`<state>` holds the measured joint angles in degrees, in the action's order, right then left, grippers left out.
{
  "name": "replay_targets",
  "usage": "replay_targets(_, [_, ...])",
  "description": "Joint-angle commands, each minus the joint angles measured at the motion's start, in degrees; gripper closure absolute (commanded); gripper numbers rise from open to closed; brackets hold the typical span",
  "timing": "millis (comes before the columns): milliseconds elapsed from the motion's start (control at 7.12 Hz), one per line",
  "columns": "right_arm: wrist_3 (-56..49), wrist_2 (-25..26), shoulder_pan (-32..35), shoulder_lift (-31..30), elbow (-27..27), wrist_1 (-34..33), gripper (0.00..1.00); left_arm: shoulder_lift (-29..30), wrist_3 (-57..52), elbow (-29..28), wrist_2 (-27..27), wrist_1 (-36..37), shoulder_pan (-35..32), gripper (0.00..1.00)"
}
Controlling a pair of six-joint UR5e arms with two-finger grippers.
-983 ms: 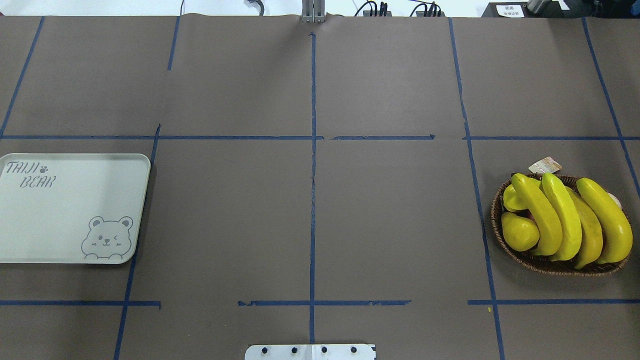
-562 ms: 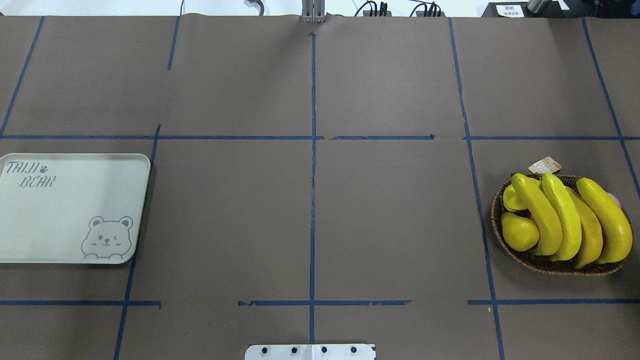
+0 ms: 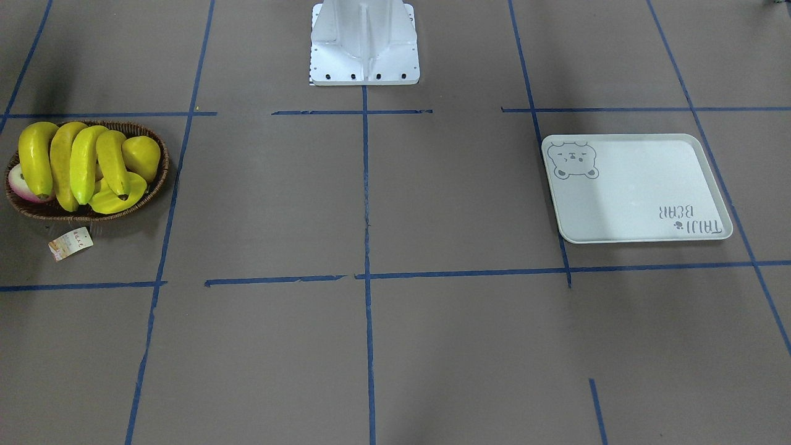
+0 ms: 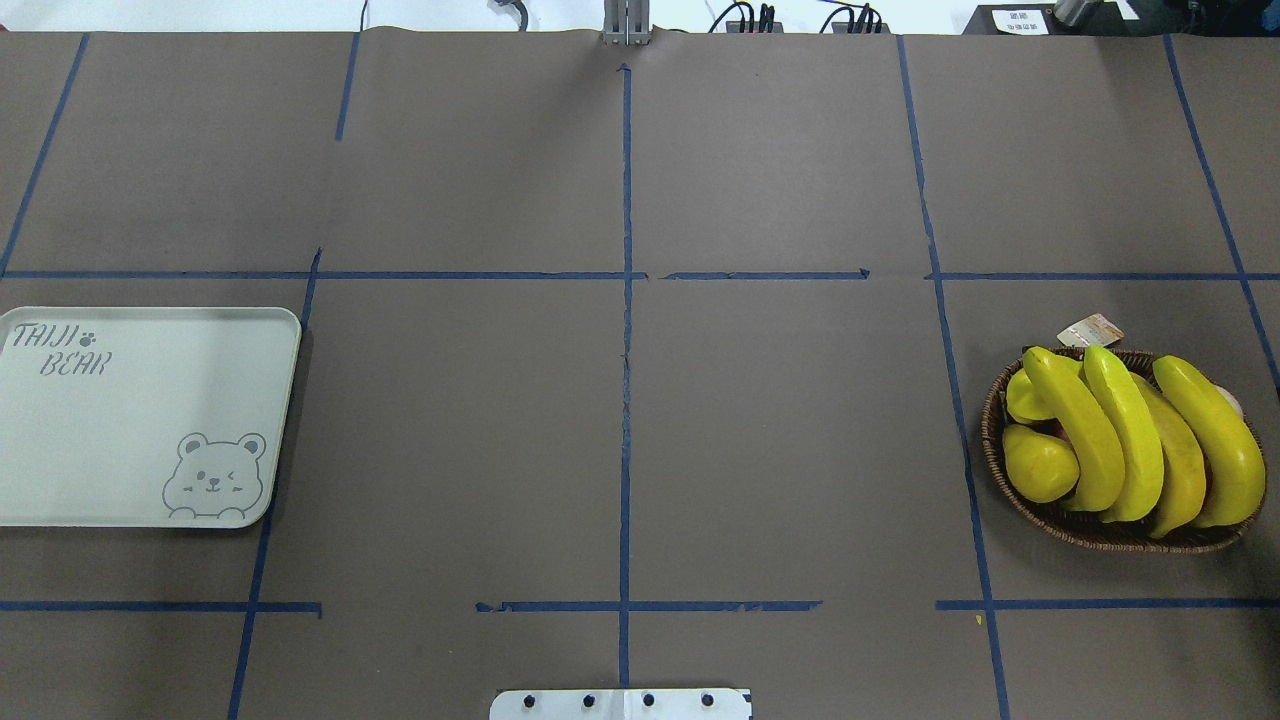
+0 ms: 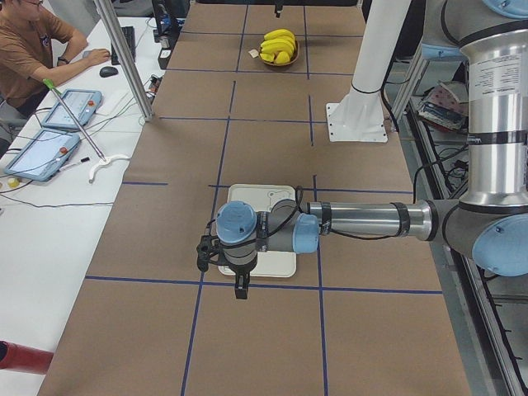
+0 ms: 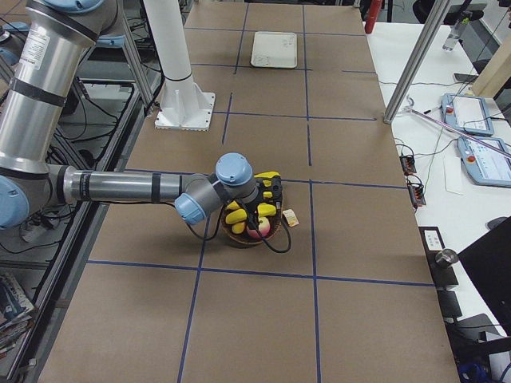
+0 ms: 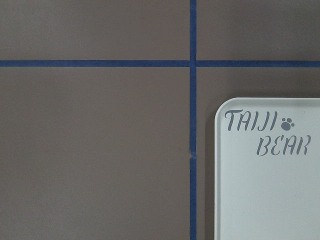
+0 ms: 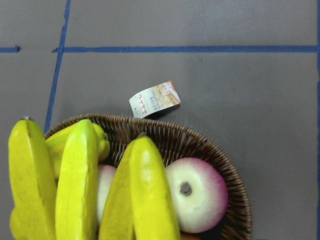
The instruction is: Transfer all bananas from basket to plate
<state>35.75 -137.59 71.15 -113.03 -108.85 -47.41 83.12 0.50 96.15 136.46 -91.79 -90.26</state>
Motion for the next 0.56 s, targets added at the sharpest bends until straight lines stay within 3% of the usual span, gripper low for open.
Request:
replay_targets(0, [6.42,3.71,-8.01,-1.58,-0.23,4.61,0.01,-0.07,0.11,0.00,0.03,-0.06,0.00,0.00])
replay_targets(421, [6.44,5.67,-11.99,-1.58,0.74,4.61,0.02,0.02,0.11,0.00,0.03,-0.06,0.00,0.00])
